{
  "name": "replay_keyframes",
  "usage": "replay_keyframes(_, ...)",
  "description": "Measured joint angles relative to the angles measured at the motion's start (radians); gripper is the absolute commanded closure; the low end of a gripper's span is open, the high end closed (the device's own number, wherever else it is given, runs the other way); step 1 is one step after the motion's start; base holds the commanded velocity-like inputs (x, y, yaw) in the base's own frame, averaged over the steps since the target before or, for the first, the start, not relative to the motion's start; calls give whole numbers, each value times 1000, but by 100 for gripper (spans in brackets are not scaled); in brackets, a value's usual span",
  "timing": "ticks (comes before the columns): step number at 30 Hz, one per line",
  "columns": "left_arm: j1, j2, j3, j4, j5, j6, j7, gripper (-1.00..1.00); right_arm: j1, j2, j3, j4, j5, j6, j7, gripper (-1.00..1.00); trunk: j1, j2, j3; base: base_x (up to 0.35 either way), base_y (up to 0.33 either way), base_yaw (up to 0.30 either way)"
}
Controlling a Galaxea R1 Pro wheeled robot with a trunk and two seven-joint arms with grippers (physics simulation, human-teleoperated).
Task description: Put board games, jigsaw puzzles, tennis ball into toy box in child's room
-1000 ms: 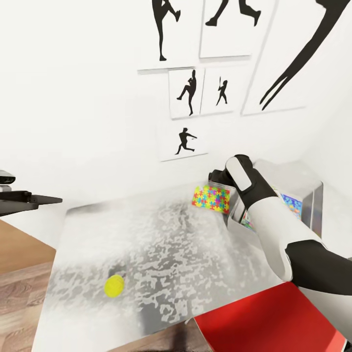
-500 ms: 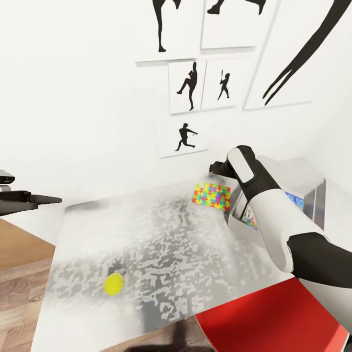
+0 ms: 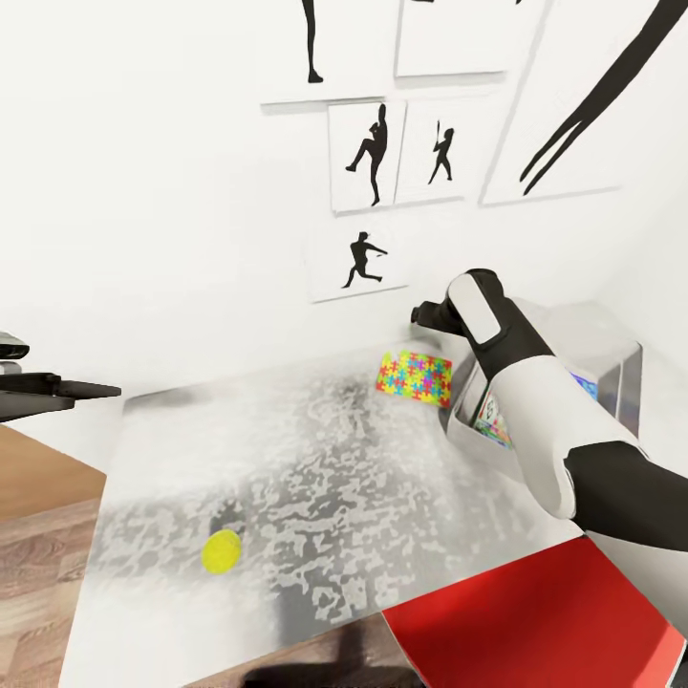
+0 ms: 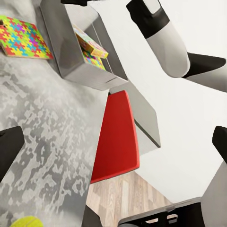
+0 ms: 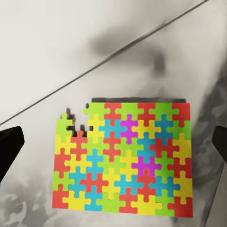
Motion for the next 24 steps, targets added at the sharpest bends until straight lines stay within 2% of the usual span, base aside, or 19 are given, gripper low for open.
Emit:
replay_keyframes(15, 0, 0, 3, 1, 2, 0, 0, -100, -17, -1, 1, 6, 0, 2, 0, -100, 0, 0, -24, 0, 0, 0)
replay_keyframes(24, -1, 1, 42, 2, 4, 0, -1, -100, -18, -2, 2, 14, 0, 1, 0, -100, 0, 0, -39, 0, 0, 0)
